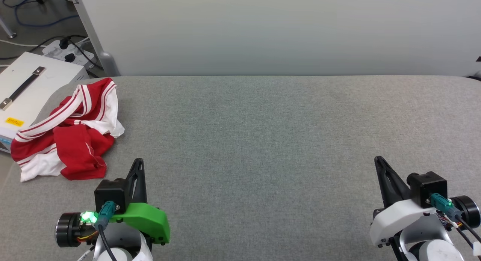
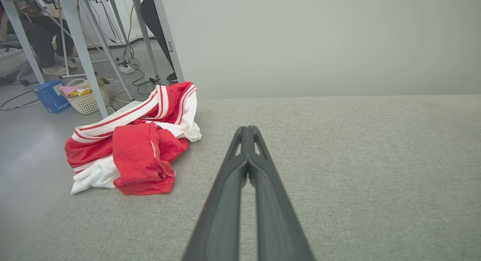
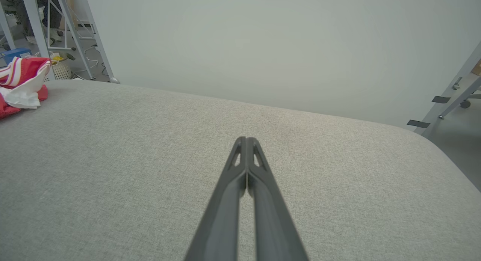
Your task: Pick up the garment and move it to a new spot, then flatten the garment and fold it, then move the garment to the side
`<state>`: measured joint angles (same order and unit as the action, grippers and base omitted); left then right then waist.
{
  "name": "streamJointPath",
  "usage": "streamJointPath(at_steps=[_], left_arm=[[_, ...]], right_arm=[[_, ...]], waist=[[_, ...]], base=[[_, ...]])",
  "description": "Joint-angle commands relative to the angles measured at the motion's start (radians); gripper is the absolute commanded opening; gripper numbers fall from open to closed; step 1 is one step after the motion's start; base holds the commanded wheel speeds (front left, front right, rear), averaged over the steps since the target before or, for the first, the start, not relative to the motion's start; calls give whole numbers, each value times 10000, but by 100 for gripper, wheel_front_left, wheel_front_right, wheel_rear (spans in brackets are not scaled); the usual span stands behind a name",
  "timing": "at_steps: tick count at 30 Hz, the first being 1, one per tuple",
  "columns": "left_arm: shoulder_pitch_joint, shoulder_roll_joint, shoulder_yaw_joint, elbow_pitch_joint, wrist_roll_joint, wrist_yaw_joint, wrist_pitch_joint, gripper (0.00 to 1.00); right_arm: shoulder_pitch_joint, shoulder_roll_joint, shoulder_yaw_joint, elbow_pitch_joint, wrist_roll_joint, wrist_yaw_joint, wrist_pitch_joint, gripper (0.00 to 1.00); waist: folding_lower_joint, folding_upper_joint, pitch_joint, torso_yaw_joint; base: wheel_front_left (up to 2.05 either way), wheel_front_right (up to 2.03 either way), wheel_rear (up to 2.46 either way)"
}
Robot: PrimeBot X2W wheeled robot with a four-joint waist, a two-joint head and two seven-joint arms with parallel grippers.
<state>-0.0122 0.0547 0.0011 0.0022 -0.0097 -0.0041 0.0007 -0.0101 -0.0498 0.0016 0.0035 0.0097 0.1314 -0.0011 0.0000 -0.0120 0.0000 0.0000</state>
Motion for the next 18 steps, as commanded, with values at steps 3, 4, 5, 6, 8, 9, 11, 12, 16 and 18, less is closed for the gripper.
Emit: streamJointPath(at_steps=[3,4,5,6,8,9,11,12,16,18], left_arm=[[122,-45,-11,-22,97,41,-7,0],[122,-45,-11,-22,97,41,-7,0],[122,-45,-11,-22,97,41,-7,0],[122,-45,-11,-22,97,41,-7,0],[122,-45,-11,-22,97,41,-7,0],[122,-45,-11,-22,97,41,-7,0],[122,-45,-11,-22,97,41,-7,0],[122,-45,-11,-22,97,41,-7,0],[122,-45,-11,-22,97,41,-7,0],[122,-45,-11,-22,97,41,-7,0]], right_arm=[[101,-4,-16,-35,-97,-7,11,0],[101,-4,-16,-35,-97,-7,11,0],[101,-4,-16,-35,-97,-7,11,0],[101,-4,-16,-35,-97,-7,11,0],[101,-4,-16,-35,-97,-7,11,0],[101,-4,-16,-35,-97,-7,11,0],[101,-4,-16,-35,-97,-7,11,0],[101,-4,-16,-35,-97,-7,11,0],[101,-4,-16,-35,-97,-7,11,0],[101,-4,-16,-35,-97,-7,11,0]], waist=[[0,120,0,0],[0,120,0,0],[0,120,0,0],[0,120,0,0],[0,120,0,0],[0,120,0,0],[0,120,0,0],[0,120,0,0],[0,120,0,0],[0,120,0,0]], base=[[0,0,0],[0,0,0],[0,0,0],[0,0,0],[0,0,0],[0,0,0],[0,0,0],[0,0,0],[0,0,0],[0,0,0]])
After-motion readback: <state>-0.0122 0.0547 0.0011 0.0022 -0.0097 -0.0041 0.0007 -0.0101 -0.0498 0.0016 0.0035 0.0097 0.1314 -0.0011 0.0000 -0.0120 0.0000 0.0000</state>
